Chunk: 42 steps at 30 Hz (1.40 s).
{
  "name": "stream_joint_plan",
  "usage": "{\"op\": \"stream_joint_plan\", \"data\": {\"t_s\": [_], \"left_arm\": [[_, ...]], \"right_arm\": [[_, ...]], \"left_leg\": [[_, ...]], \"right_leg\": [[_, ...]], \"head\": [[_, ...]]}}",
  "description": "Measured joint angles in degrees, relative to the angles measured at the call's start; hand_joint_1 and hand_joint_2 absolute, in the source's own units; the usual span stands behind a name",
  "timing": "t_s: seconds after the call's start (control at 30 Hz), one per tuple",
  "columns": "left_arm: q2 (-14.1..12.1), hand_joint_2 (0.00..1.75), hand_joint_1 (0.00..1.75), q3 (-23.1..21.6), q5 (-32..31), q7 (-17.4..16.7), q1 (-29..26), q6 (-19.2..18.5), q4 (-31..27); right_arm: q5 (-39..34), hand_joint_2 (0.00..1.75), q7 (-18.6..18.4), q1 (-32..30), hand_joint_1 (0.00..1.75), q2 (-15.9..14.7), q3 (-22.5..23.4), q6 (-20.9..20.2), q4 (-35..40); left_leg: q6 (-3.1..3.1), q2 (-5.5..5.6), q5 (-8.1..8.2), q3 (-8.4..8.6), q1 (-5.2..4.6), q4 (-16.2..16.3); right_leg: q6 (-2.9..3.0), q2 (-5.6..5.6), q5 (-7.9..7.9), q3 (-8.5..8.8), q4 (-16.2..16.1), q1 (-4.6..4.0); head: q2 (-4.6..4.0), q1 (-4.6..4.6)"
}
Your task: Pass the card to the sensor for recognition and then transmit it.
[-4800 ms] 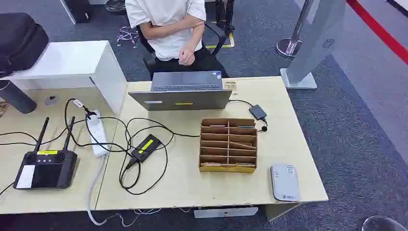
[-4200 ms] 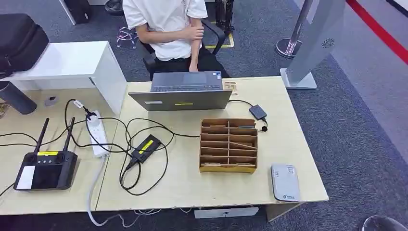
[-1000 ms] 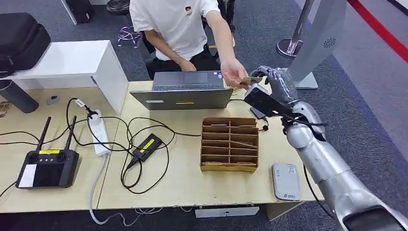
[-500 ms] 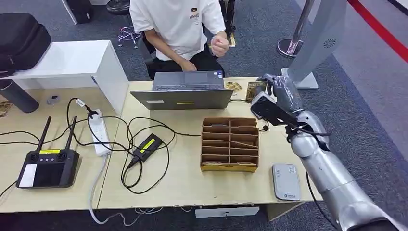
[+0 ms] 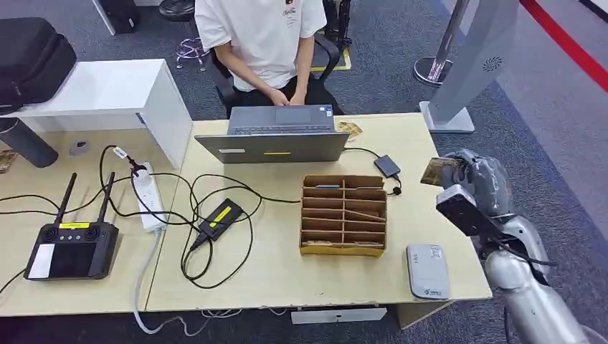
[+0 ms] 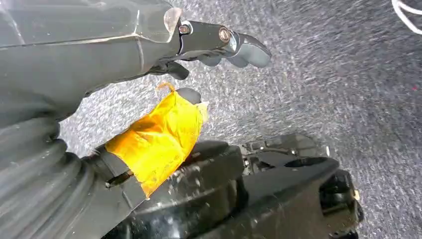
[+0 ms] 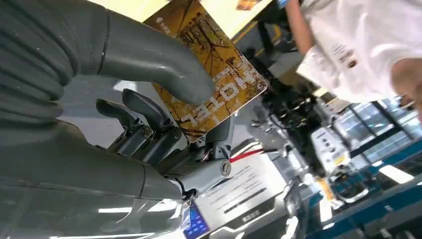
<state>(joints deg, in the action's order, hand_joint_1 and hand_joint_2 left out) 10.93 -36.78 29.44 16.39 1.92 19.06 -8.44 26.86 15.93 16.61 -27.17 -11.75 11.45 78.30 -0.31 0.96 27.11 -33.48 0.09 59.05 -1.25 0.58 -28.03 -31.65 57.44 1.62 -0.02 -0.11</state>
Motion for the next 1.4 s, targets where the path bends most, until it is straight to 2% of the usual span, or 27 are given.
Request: {"op": "stream_joint_plan", "data": {"t_s": [0.2, 0.4, 0.6, 0.83, 1.17, 1.4], "left_arm": [[0.1, 1.75, 0.00, 0.2, 4.1, -0.3, 0.3, -4.4, 0.0], [0.7, 1.75, 0.00, 0.5, 5.4, -1.2, 0.3, -7.2, 0.0], [0.7, 1.75, 0.00, 0.6, 5.7, -1.7, 0.3, -9.3, 0.0], [0.4, 1.75, 0.00, 0.6, 5.5, -2.0, 0.3, -11.4, 0.0], [0.4, 1.75, 0.00, 0.6, 5.5, -3.5, 0.6, -11.6, 0.0], [0.4, 1.75, 0.00, 0.6, 5.5, -3.8, 0.7, -11.6, 0.0]], "right_arm": [[0.8, 1.75, 1.7, -8.7, 1.75, -1.4, 6.9, -0.9, 5.7], [4.1, 1.75, 2.1, -12.1, 1.75, -1.3, 8.0, -0.8, 6.8], [6.7, 1.75, 2.9, -12.8, 1.75, 0.1, 6.8, -0.7, 5.3], [9.1, 1.75, 2.8, -12.6, 1.75, 3.1, 2.8, -0.4, 1.5], [11.1, 1.75, 2.7, -12.8, 1.75, 6.7, -1.3, 0.7, -4.9], [12.1, 1.75, 2.1, -13.1, 1.75, 8.1, -2.5, 1.2, -7.7]], "left_leg": [[0.02, -0.05, 0.02, -0.02, 0.00, 0.0], [0.01, -0.19, 0.02, -0.02, 0.01, 0.0], [0.01, -0.20, 0.01, -0.02, 0.03, 0.0], [0.00, -0.20, 0.01, -0.04, 0.07, 0.0], [0.00, -0.19, 0.01, -0.04, 0.07, 0.0], [0.00, -0.19, 0.01, -0.03, 0.06, 0.0]], "right_leg": [[-0.02, -0.07, -0.02, -0.04, 0.0, -0.01], [-0.02, -0.13, -0.01, -0.04, 0.0, -0.10], [-0.01, -0.13, -0.01, -0.04, 0.0, -0.13], [0.00, -0.13, -0.02, -0.04, 0.0, -0.15], [0.00, -0.12, -0.02, -0.04, 0.0, -0.15], [0.00, -0.12, -0.02, -0.04, 0.0, -0.15]], "head": [[0.00, -0.04], [0.00, -0.02], [0.00, -0.02], [0.00, 0.00], [0.00, 0.00], [0.00, -0.02]]}}
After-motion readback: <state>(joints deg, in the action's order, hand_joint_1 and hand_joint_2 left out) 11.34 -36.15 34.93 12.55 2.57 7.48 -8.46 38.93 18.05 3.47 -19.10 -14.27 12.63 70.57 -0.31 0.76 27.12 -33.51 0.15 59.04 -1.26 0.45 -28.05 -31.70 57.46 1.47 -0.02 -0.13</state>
